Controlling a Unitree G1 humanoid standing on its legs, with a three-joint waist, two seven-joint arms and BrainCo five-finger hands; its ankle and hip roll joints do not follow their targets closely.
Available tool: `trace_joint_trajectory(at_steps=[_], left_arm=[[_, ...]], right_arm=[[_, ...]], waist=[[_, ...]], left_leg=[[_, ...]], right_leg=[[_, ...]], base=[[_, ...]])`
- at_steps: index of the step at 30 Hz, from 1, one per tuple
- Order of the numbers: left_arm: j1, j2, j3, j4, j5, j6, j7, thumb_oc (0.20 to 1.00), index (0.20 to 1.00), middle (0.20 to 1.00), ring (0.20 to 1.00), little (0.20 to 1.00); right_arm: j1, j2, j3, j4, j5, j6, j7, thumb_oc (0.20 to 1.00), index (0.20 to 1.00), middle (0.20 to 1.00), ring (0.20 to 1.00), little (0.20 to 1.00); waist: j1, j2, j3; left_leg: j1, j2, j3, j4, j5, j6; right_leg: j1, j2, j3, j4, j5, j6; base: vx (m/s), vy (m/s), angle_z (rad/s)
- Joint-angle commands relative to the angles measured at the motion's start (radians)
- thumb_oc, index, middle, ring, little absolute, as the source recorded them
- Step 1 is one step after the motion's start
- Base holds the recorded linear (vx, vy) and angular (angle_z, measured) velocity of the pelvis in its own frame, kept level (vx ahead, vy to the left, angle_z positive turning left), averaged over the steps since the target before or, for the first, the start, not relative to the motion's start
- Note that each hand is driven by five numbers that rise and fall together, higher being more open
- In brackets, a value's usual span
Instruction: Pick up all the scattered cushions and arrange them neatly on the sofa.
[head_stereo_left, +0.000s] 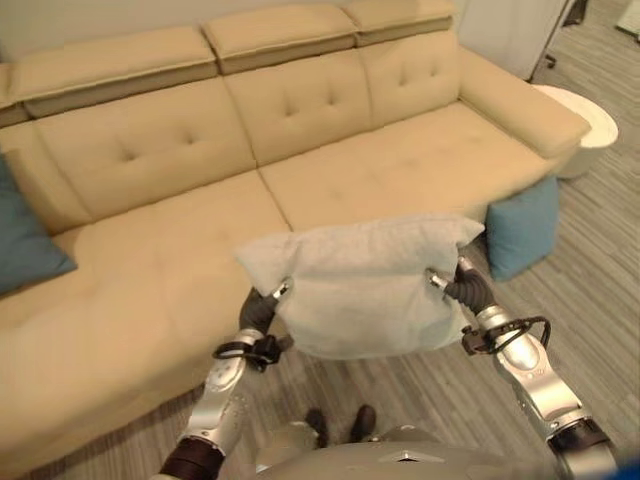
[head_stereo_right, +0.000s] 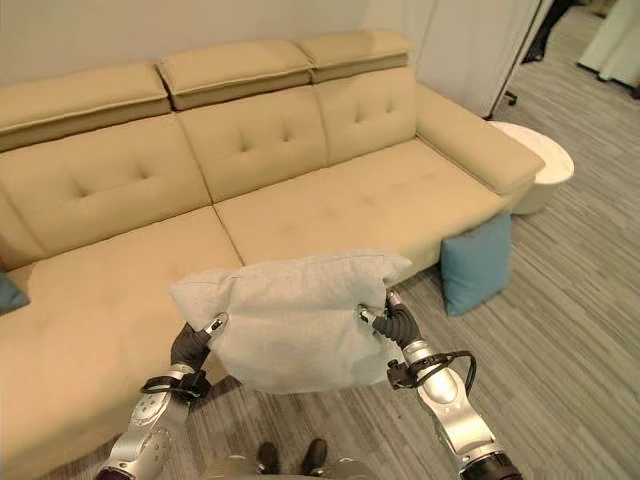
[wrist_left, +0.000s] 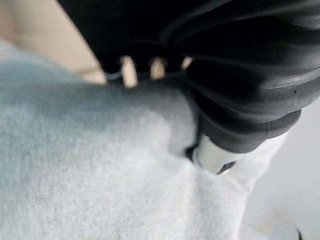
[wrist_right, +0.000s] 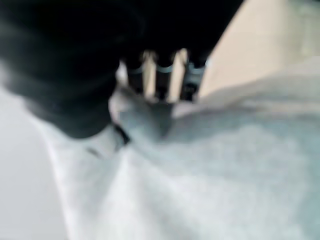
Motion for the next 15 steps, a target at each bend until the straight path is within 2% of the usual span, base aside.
trace_joint_trajectory(at_steps=[1,4,5,8,12,15], left_arm=[[-0.108,-0.008,-0.076,-0.182,0.022,-0.084,-0.080,0.200,0.200,0.200,0.200,0.200],[-0.113,-0.010,-0.081,-0.181,0.026,-0.084,-0.079,0.200,0.200,0.200,0.200,0.200],[-0.122,-0.012,-0.081,-0.179,0.026,-0.086,-0.084,0.200,0.200,0.200,0.200,0.200],[-0.127,-0.014,-0.084,-0.172,0.024,-0.085,-0.085,0.200,0.200,0.200,0.200,0.200],[-0.120,-0.023,-0.085,-0.168,0.032,-0.085,-0.087,0.200,0.200,0.200,0.200,0.200],[-0.112,-0.031,-0.086,-0.170,0.025,-0.085,-0.095,0.200,0.200,0.200,0.200,0.200]], right_arm=[[-0.140,0.052,0.034,-0.093,-0.028,-0.098,0.026,0.200,0.200,0.200,0.200,0.200],[-0.142,0.051,0.036,-0.096,-0.034,-0.094,0.026,0.200,0.200,0.200,0.200,0.200],[-0.153,0.045,0.037,-0.093,-0.041,-0.093,0.027,0.200,0.200,0.200,0.200,0.200],[-0.156,0.042,0.037,-0.089,-0.041,-0.094,0.022,0.200,0.200,0.200,0.200,0.200],[-0.150,0.038,0.043,-0.097,-0.044,-0.090,0.027,0.200,0.200,0.200,0.200,0.200],[-0.135,0.024,0.036,-0.101,-0.033,-0.091,0.039,0.200,0.200,0.200,0.200,0.200]], waist=[[0.051,-0.006,0.007],[0.039,-0.004,0.004],[0.028,0.004,0.004],[0.009,0.003,0.011],[0.002,-0.008,0.007],[-0.005,-0.017,0.001]], left_leg=[[0.019,0.000,-0.029,0.000,0.037,-0.058],[0.030,-0.011,-0.046,-0.007,0.029,-0.057],[0.041,-0.010,-0.067,-0.021,0.020,-0.064],[0.060,-0.010,-0.096,-0.023,0.010,-0.073],[0.075,-0.013,-0.119,-0.002,-0.010,-0.082],[0.057,0.003,-0.126,0.042,-0.009,-0.117]], right_leg=[[0.058,-0.131,0.151,0.110,0.092,0.139],[0.033,-0.122,0.199,0.069,0.093,0.126],[-0.002,-0.120,0.241,-0.035,0.117,0.121],[-0.038,-0.112,0.296,-0.095,0.157,0.132],[-0.005,-0.101,0.308,-0.129,0.158,0.130],[0.028,-0.084,0.286,-0.157,0.148,0.114]], base=[[0.14,0.084,0.42],[0.13,0.011,0.59],[0.23,-0.061,0.53],[0.16,-0.077,0.43],[0.14,-0.118,0.50],[0.09,-0.182,0.45]])
